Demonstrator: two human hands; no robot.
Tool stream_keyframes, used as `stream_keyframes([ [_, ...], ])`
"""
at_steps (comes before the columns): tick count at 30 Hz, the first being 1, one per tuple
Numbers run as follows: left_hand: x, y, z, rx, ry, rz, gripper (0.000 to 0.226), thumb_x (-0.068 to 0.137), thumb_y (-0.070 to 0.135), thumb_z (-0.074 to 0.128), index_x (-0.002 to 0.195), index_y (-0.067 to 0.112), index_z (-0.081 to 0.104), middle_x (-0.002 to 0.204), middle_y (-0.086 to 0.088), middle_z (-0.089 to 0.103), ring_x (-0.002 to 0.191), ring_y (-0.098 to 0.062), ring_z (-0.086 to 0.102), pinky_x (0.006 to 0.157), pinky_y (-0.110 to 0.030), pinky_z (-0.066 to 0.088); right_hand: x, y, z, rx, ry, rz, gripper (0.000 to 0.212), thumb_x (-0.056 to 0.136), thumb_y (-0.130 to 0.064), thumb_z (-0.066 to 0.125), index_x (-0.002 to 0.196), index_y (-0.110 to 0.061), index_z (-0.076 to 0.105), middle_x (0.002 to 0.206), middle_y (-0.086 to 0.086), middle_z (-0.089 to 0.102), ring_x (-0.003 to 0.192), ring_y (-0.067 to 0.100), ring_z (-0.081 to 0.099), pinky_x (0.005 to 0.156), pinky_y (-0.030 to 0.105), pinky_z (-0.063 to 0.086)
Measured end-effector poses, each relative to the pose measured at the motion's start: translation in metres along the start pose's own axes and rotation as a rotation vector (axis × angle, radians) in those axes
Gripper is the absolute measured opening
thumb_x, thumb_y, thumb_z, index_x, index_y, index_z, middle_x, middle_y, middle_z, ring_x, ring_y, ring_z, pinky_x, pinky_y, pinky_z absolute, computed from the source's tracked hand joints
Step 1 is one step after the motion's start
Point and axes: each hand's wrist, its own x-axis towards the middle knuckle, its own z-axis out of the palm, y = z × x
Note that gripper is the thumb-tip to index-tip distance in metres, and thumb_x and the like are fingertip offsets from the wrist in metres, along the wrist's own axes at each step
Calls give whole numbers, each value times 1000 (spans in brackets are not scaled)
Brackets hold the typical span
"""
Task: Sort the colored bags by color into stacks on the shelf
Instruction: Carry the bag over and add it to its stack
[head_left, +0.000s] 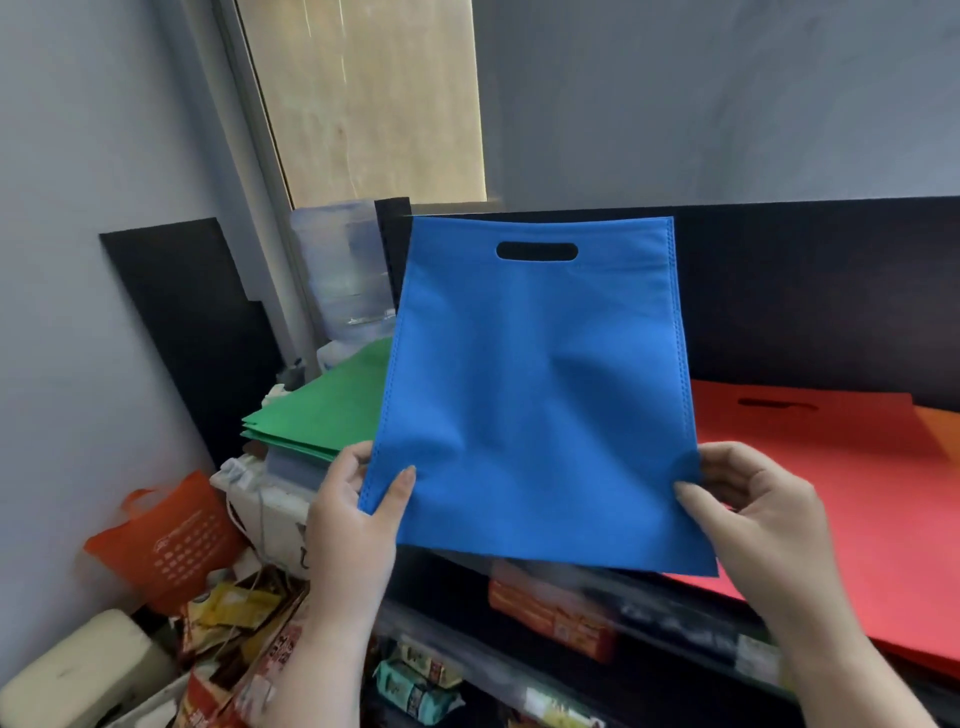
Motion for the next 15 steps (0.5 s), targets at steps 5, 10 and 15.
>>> stream_keyframes([
  [5,35,-12,27,78,-98,79,28,84,15,69,83,36,50,66,22,63,68,11,62,49,-7,43,19,7,9,-211,104,-10,41,76,9,65,72,-32,62,71,-26,66,61,-2,59,59,8,44],
  [10,65,-39,43,273,-273,87,15,85,24,68,95,24,57,84,15,61,82,-13,61,64,-28,48,26,17,22,-448,152,28,38,74,4,67,71,-33,61,62,-21,64,61,-7,57,57,5,39],
  [15,84,-67,54,550,-430,128,31,87,36,64,110,15,60,99,4,59,94,-15,50,76,-29,40,29,40,36,-693,63,234,26,75,-3,67,99,-14,69,65,-13,56,64,14,54,59,29,36],
])
